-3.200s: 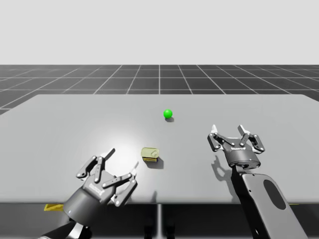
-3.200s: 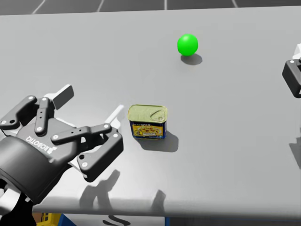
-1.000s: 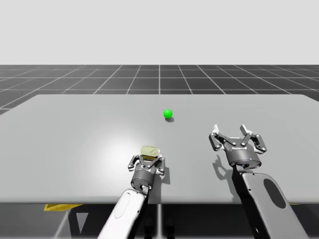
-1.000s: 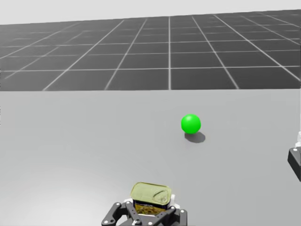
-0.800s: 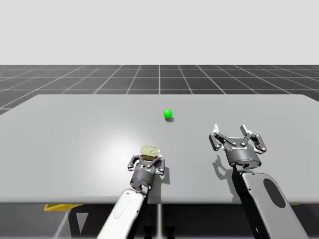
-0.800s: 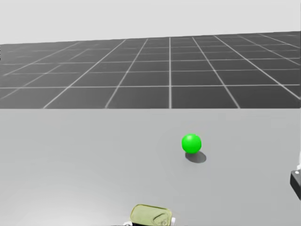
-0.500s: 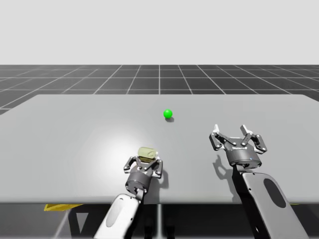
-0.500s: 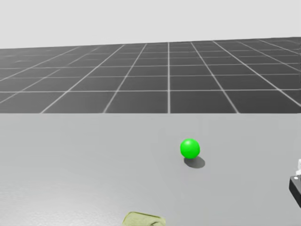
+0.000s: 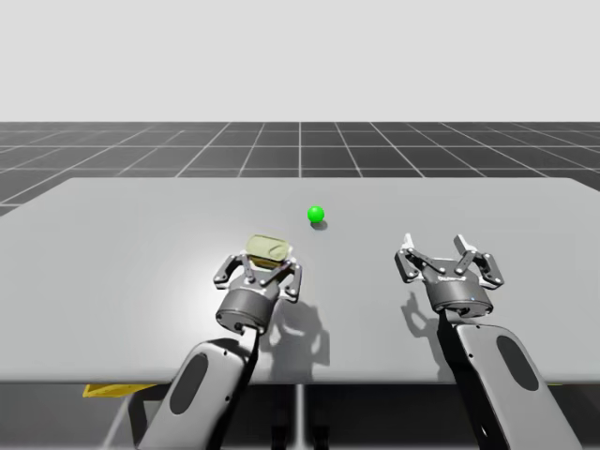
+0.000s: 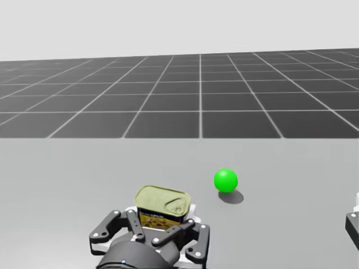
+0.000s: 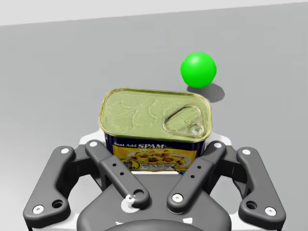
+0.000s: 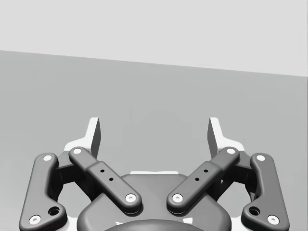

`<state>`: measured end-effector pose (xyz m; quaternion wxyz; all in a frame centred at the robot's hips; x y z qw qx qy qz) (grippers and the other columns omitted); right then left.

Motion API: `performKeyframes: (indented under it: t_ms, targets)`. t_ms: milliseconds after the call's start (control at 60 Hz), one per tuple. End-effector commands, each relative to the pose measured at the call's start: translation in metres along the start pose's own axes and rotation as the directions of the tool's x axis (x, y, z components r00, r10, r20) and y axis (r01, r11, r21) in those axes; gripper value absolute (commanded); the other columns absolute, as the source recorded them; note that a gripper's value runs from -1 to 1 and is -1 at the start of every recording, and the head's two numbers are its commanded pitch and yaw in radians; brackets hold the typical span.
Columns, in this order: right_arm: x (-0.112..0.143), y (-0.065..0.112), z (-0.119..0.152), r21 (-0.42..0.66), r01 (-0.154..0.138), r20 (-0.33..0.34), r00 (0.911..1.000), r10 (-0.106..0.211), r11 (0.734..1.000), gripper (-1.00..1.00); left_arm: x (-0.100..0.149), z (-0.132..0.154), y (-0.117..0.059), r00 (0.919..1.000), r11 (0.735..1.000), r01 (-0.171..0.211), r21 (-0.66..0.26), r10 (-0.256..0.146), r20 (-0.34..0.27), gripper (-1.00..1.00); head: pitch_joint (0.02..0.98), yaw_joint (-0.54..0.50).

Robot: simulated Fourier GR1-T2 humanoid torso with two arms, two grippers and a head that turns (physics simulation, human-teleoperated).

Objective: Watch the red light. When it turns green, pick up the object.

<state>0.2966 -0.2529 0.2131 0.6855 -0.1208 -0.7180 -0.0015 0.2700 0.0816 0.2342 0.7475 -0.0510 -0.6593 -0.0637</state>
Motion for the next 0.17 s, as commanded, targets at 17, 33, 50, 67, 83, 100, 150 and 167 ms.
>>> performKeyframes:
  t_ms: [17,33,50,67,83,100,150,167]
  targets:
    - [0.0,0.0,0.0,-0.001,-0.001,0.0,1.0,0.001,1.0,-1.0,0.058,-0.007,-0.008,0.9872,0.995,0.053,-0.082,-0.04,0.154,1.0,0.437,0.08]
    - [0.0,0.0,0.0,0.0,-0.001,0.0,1.0,0.001,1.0,-1.0,0.06,-0.008,-0.007,0.9859,0.995,0.056,-0.078,-0.043,0.162,1.0,0.437,0.08]
    - [0.0,0.0,0.0,0.0,-0.001,0.001,1.0,0.001,1.0,-1.0,0.068,-0.009,-0.006,0.9826,0.996,0.059,-0.07,-0.046,0.18,1.0,0.437,0.08]
    - [0.0,0.0,0.0,0.0,-0.001,0.001,1.0,0.001,1.0,-1.0,0.07,-0.009,-0.005,0.9815,0.996,0.06,-0.068,-0.047,0.186,1.0,0.436,0.08]
    - [0.0,0.0,0.0,0.0,-0.001,0.001,1.0,0.001,1.0,-1.0,0.072,-0.009,-0.005,0.9805,0.996,0.062,-0.064,-0.049,0.19,1.0,0.436,0.08]
    - [0.0,0.0,0.0,0.0,-0.002,0.001,1.0,0.002,1.0,-1.0,0.075,-0.01,-0.005,0.9788,0.996,0.066,-0.058,-0.053,0.198,1.0,0.436,0.08]
    - [0.0,0.0,0.0,0.002,-0.004,0.001,1.0,0.004,1.0,-1.0,0.086,-0.011,-0.002,0.9706,0.997,0.075,-0.033,-0.065,0.232,1.0,0.434,0.08]
    - [0.0,0.0,0.0,0.002,-0.004,0.002,1.0,0.004,1.0,-1.0,0.089,-0.011,-0.002,0.9692,0.997,0.075,-0.031,-0.066,0.237,1.0,0.434,0.08]
